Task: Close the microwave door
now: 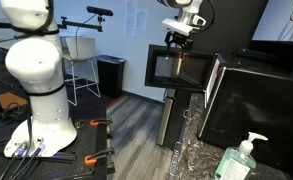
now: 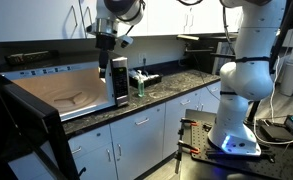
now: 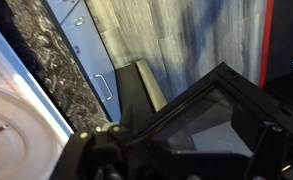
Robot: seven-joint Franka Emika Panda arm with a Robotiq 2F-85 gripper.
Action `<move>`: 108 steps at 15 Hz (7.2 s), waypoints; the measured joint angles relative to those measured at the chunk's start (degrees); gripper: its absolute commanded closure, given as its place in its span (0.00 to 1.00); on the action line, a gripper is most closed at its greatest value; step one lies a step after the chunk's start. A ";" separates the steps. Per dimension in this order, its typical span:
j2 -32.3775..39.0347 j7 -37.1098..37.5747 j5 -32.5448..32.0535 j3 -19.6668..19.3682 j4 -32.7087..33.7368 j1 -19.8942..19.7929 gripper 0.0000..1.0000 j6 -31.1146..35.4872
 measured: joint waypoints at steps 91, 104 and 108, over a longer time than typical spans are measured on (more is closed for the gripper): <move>55.70 -15.45 -32.44 4.82 85.10 16.84 1.00 -63.04; 58.16 4.04 -38.25 -3.35 90.17 19.74 1.00 -63.13; 58.11 9.08 -38.26 -4.12 90.16 19.35 0.99 -62.98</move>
